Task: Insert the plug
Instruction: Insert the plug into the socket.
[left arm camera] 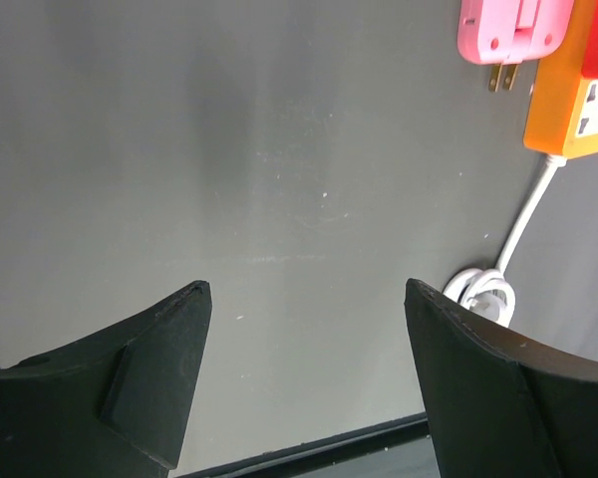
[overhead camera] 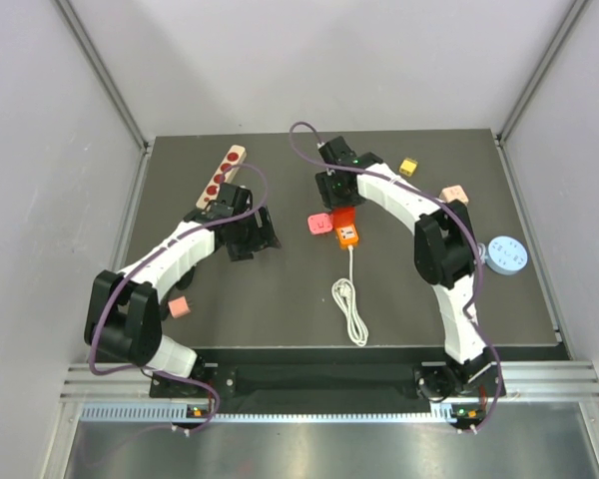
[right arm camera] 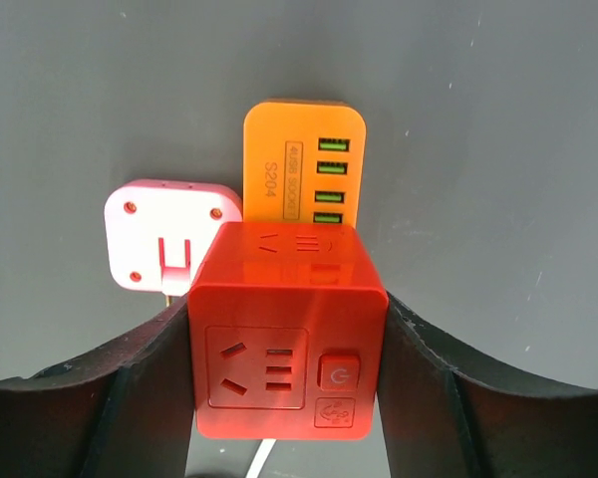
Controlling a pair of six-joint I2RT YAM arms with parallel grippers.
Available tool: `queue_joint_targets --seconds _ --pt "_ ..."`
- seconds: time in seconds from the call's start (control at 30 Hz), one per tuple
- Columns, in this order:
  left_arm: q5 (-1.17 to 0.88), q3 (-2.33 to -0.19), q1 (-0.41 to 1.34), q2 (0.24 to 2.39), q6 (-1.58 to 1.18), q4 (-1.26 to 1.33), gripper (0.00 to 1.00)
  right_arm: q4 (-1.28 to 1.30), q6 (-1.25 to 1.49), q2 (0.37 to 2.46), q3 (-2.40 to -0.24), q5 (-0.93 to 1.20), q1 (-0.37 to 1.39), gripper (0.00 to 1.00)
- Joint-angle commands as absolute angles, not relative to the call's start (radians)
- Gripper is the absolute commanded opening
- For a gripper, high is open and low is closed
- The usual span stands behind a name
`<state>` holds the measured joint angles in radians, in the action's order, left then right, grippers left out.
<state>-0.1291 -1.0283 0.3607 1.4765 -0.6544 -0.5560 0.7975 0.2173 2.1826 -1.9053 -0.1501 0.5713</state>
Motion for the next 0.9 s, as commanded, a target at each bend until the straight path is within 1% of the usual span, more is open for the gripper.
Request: queue_joint_targets --seconds 0.0,0.13,0.23,0.3,0.43,0.73,0.87 --pt "-0.098 -1.074 0.354 1.442 -0.643 -0.577 0.83 0.815 0.225 2.296 -1.845 -0.155 0.618 0.00" --pt "-0.094 -1.085 0.353 1.443 -0.640 -0.586 0.83 0.720 0.279 2.273 -1.694 -0.129 0.632 0.00" --pt "-0.095 -1.092 0.354 1.436 -0.638 -0.592 0.83 0.670 0.301 2.258 -1.625 -0.133 0.638 0.00" --pt "-0.091 -1.103 0.354 1.427 -0.640 -0.601 0.83 0.643 0.316 2.235 -1.589 -0.163 0.644 0.00" --pt "-0.087 -1.117 0.348 1.410 -0.643 -0.601 0.83 0.546 0.382 2.160 -1.433 -0.166 0.663 0.00" --pt "-0.084 -1.132 0.342 1.394 -0.643 -0.623 0.83 0.456 0.443 2.112 -1.302 -0.225 0.716 0.00" --pt "-0.071 -1.134 0.339 1.370 -0.646 -0.630 0.83 0.485 0.436 2.152 -1.315 -0.215 0.722 0.00"
